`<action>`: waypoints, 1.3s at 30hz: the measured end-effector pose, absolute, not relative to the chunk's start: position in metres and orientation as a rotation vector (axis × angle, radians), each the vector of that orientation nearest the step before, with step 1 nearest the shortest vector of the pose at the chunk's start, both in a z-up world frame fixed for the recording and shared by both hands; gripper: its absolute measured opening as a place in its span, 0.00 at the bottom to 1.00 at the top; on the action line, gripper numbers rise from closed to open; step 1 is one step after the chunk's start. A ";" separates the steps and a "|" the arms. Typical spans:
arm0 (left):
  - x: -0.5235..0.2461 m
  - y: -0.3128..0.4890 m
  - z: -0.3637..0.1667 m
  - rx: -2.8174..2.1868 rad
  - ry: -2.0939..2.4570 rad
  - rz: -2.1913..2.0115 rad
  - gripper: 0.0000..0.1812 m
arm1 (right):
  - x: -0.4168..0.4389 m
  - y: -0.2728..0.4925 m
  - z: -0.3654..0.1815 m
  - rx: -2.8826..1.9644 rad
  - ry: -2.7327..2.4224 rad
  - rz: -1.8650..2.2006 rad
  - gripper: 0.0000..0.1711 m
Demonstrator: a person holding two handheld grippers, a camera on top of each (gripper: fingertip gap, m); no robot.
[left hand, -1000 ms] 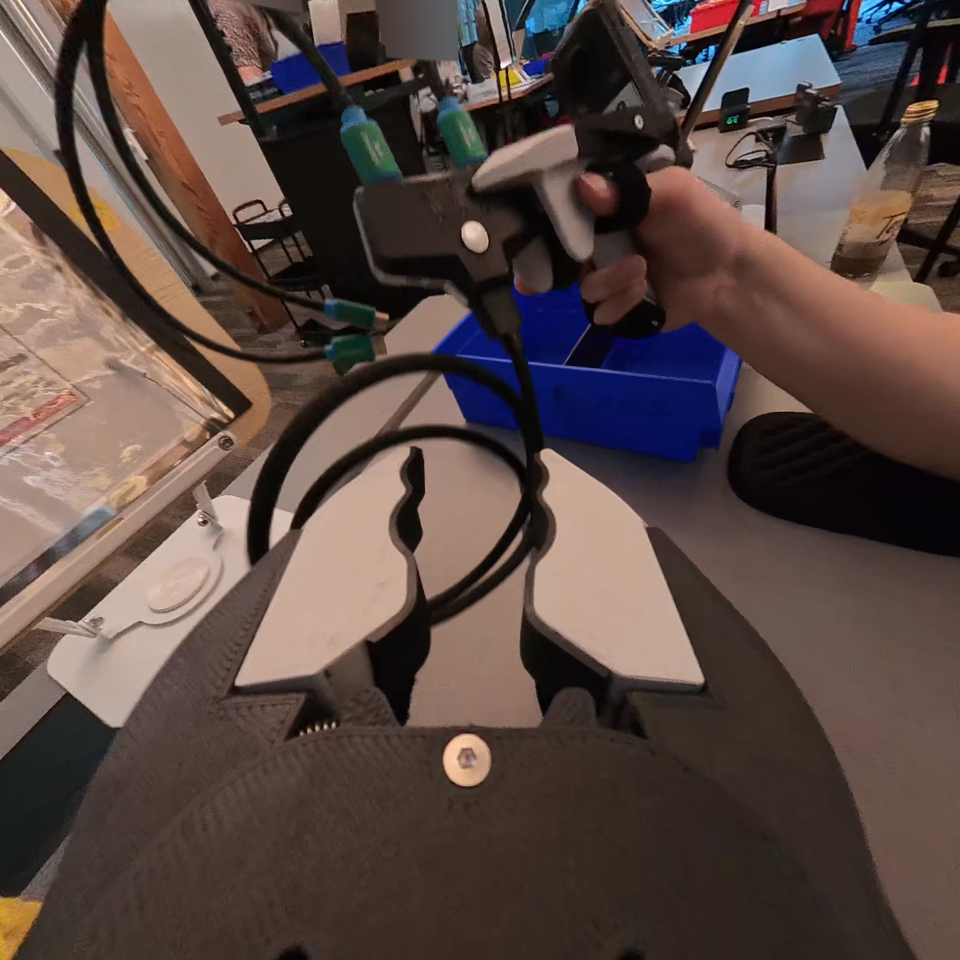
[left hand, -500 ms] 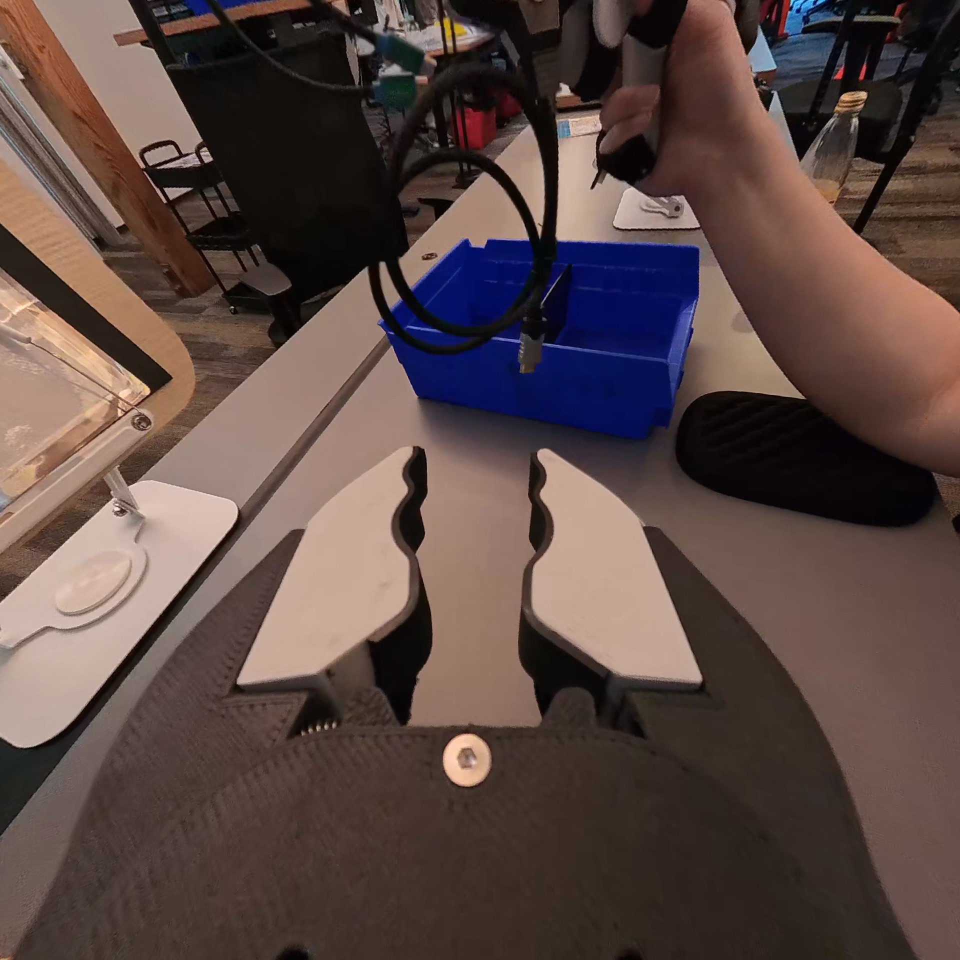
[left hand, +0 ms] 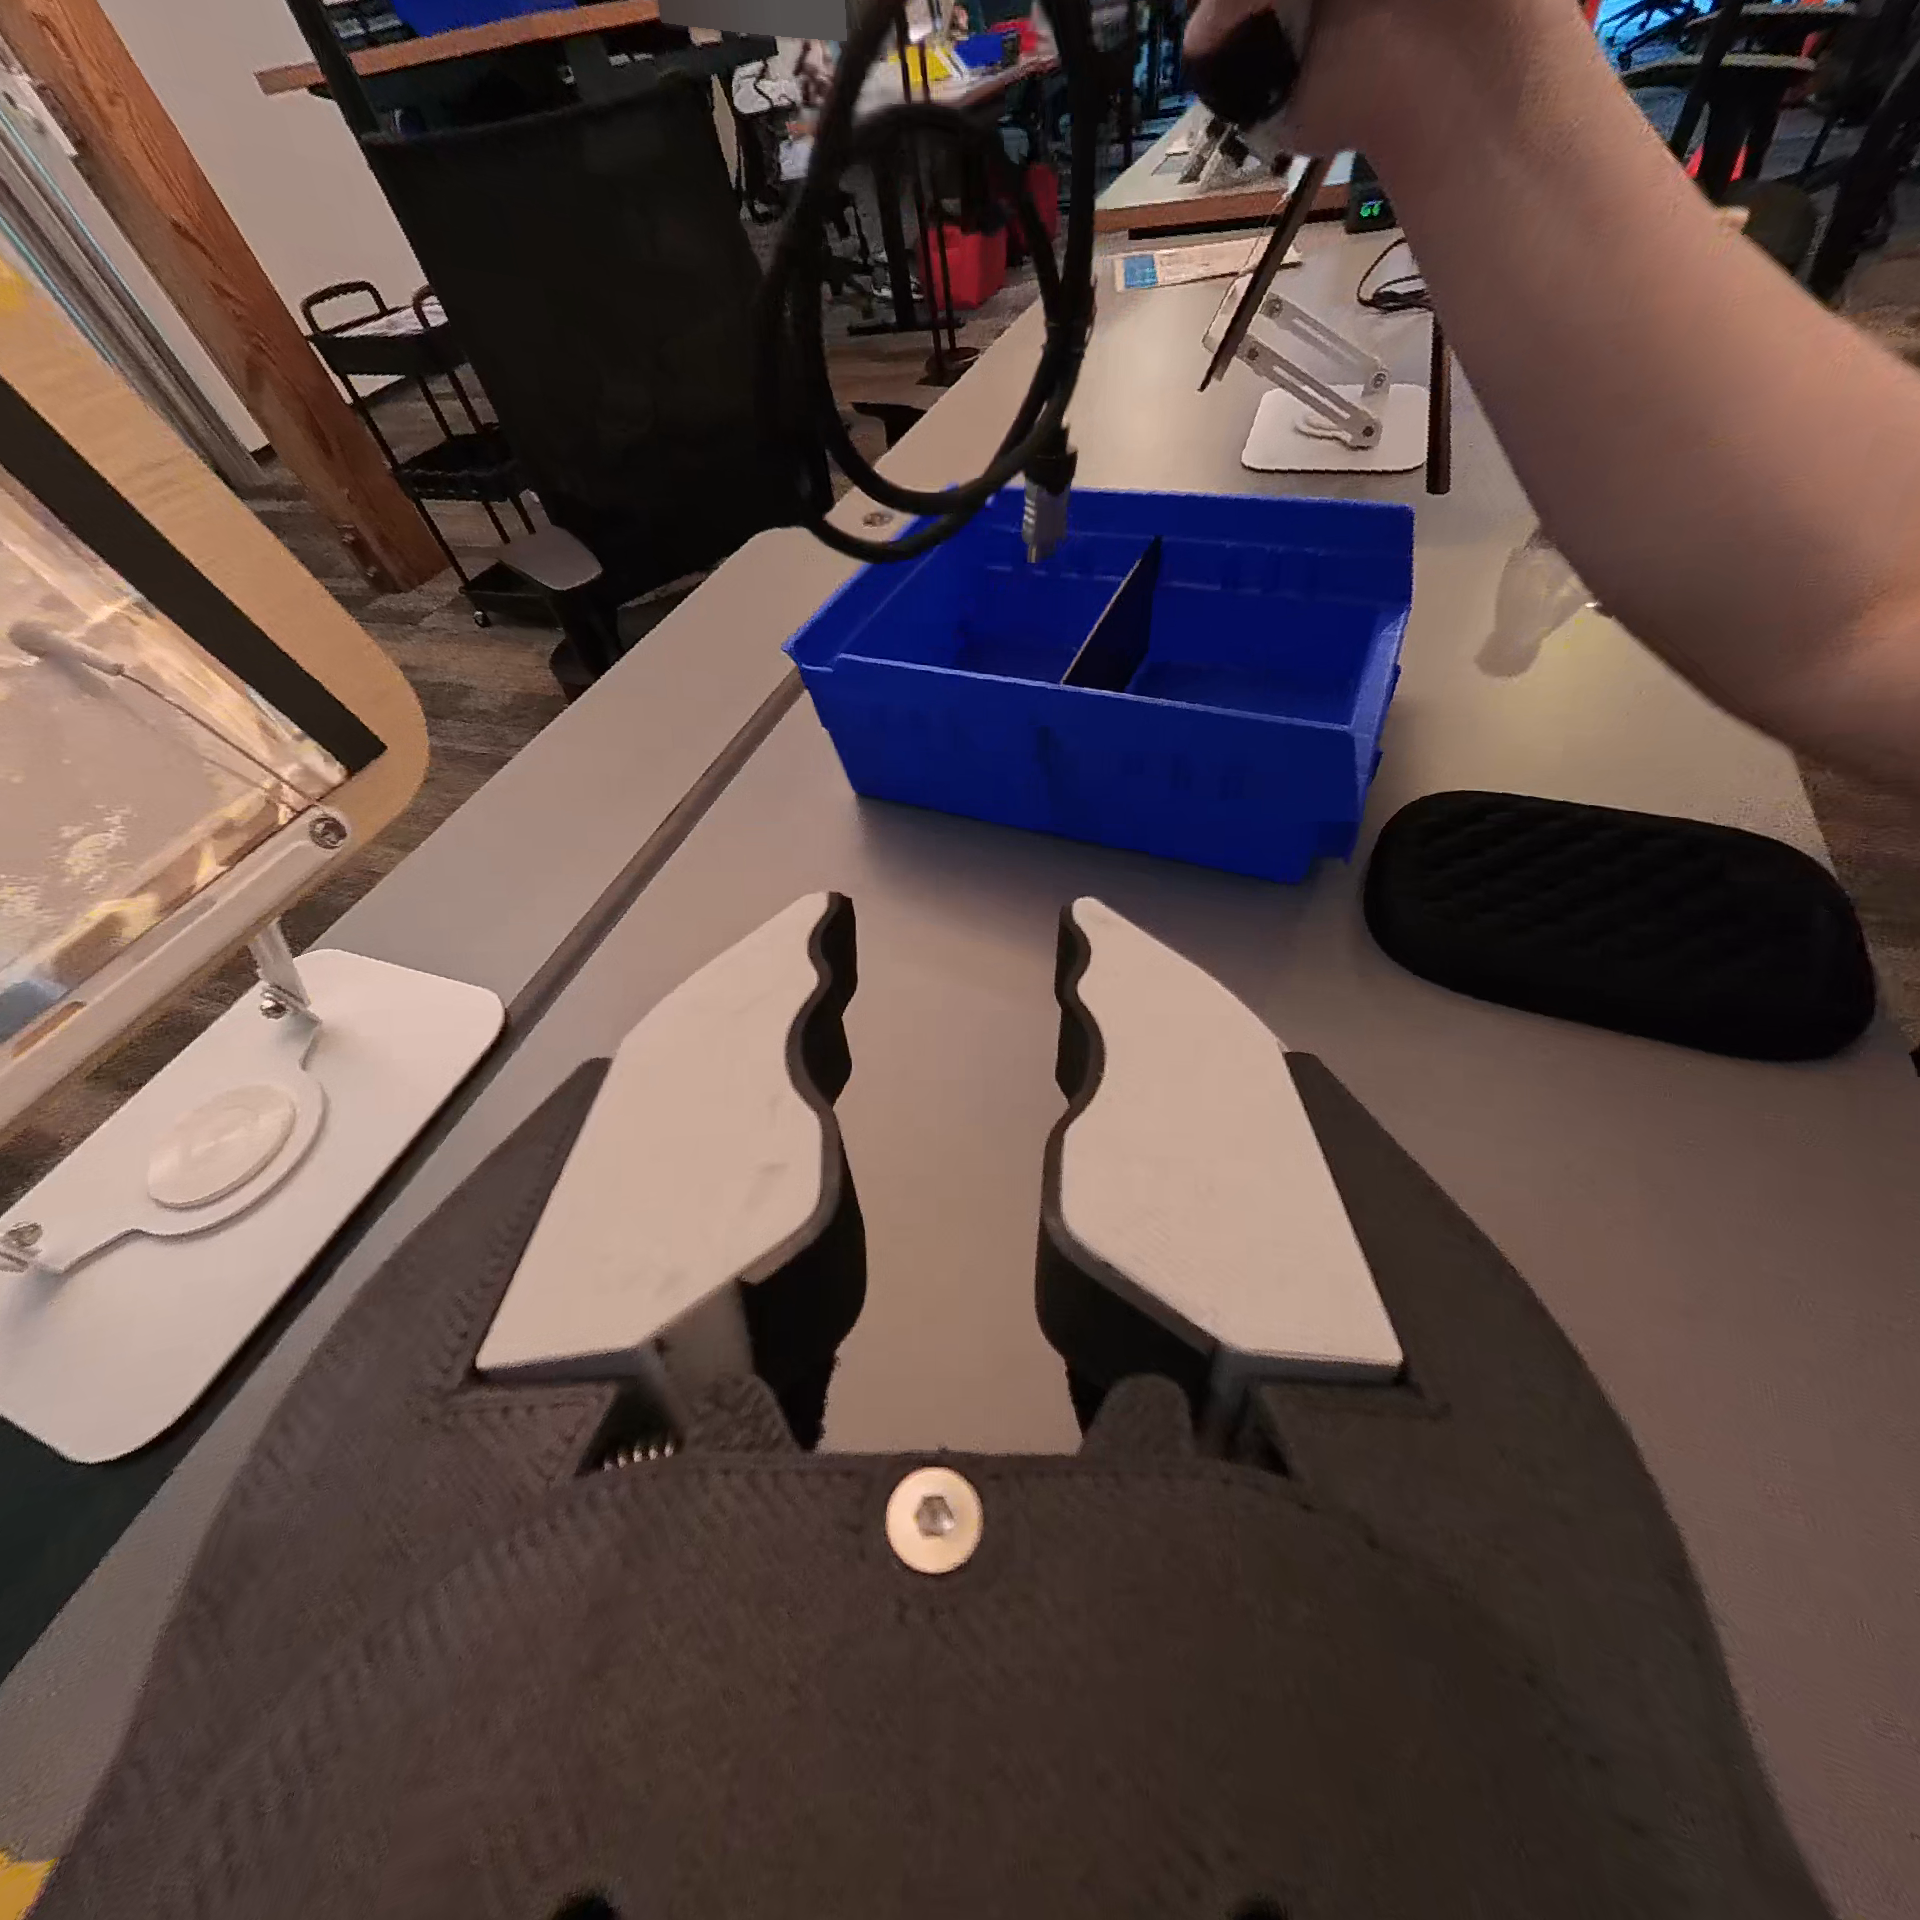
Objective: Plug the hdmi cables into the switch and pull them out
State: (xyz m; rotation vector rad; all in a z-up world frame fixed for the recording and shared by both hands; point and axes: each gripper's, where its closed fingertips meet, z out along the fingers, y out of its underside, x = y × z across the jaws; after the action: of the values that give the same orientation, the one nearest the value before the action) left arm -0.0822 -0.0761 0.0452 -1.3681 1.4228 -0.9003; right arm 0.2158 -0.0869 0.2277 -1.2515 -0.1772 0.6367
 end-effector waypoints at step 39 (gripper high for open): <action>-0.069 -0.082 0.020 -1.403 1.511 -0.875 0.19 | 0.267 -0.110 0.020 -1.568 -0.600 0.737 0.13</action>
State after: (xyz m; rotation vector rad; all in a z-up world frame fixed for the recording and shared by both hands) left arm -0.0694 -0.0823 0.0195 -1.4029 1.5115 -0.8753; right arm 0.2674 -0.1096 0.0198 -1.5676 -0.5995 0.7375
